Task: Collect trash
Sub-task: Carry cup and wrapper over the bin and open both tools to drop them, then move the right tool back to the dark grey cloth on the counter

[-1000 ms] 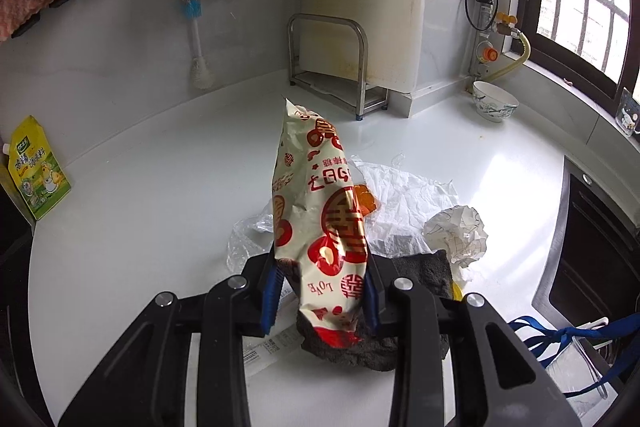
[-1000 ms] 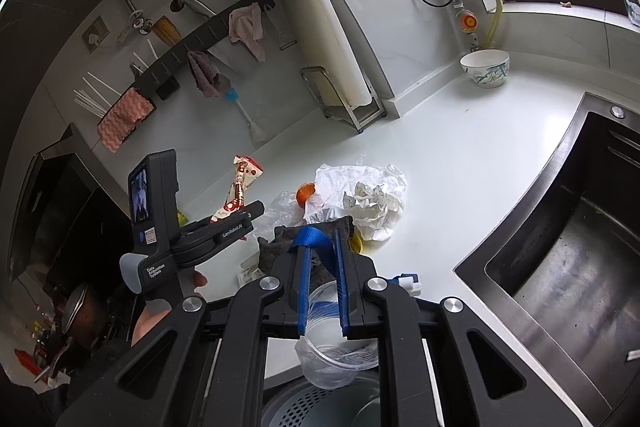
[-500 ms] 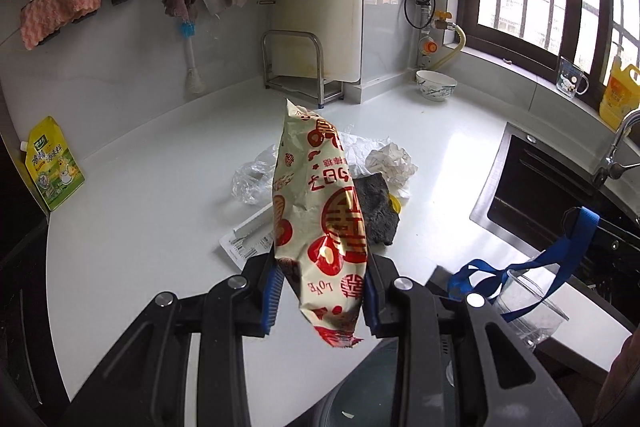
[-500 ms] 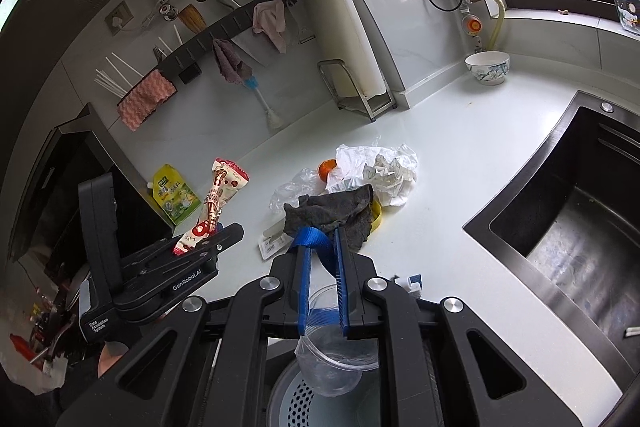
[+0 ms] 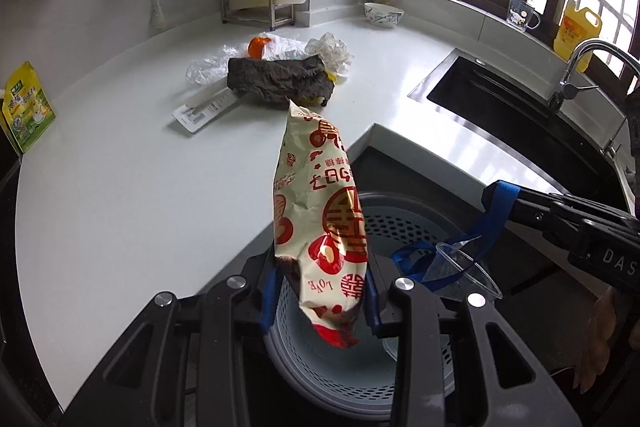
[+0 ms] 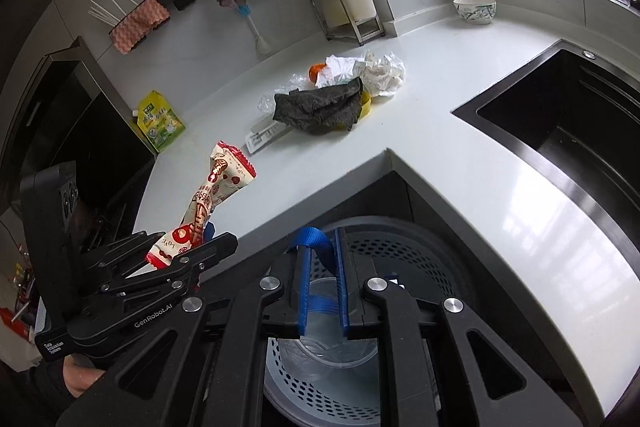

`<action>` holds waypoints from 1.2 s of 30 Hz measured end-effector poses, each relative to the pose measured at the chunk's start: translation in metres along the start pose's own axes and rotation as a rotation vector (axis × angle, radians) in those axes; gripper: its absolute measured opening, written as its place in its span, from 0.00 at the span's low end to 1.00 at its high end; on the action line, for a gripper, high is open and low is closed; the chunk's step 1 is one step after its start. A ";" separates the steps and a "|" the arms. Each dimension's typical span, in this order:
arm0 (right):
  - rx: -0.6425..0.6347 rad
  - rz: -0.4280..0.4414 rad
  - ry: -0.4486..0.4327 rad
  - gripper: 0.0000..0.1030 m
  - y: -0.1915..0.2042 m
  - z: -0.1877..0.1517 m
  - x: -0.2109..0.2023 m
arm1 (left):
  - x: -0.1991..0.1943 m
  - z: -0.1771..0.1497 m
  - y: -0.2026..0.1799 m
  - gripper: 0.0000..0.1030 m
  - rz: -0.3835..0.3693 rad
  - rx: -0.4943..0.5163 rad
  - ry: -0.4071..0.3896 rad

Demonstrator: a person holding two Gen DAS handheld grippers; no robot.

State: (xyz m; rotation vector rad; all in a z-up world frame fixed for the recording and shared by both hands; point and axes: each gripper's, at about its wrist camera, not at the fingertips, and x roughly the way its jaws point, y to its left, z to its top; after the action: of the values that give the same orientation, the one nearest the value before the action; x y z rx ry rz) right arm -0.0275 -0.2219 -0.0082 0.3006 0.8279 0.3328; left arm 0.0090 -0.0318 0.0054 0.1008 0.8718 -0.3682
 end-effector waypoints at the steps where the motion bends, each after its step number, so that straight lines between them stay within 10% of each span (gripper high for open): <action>1: 0.010 -0.002 0.017 0.11 -0.002 -0.009 0.004 | 0.002 -0.007 -0.003 0.34 -0.014 0.004 0.008; 10: 0.074 -0.045 0.143 0.11 -0.023 -0.056 0.027 | 0.033 -0.049 -0.020 0.34 -0.036 0.044 0.116; 13: 0.077 -0.068 0.150 0.13 -0.025 -0.056 0.027 | 0.034 -0.052 -0.019 0.59 -0.033 0.034 0.121; 16: 0.059 -0.134 0.179 0.51 -0.027 -0.057 0.031 | 0.029 -0.052 -0.015 0.76 -0.002 0.029 0.096; 36: 0.091 -0.173 0.148 0.60 -0.042 -0.055 0.020 | 0.018 -0.047 -0.003 0.91 0.072 -0.006 0.046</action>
State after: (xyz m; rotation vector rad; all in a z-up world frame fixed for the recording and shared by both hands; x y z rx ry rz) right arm -0.0492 -0.2452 -0.0729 0.2895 1.0097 0.1566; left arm -0.0157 -0.0281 -0.0388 0.1353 0.9124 -0.2974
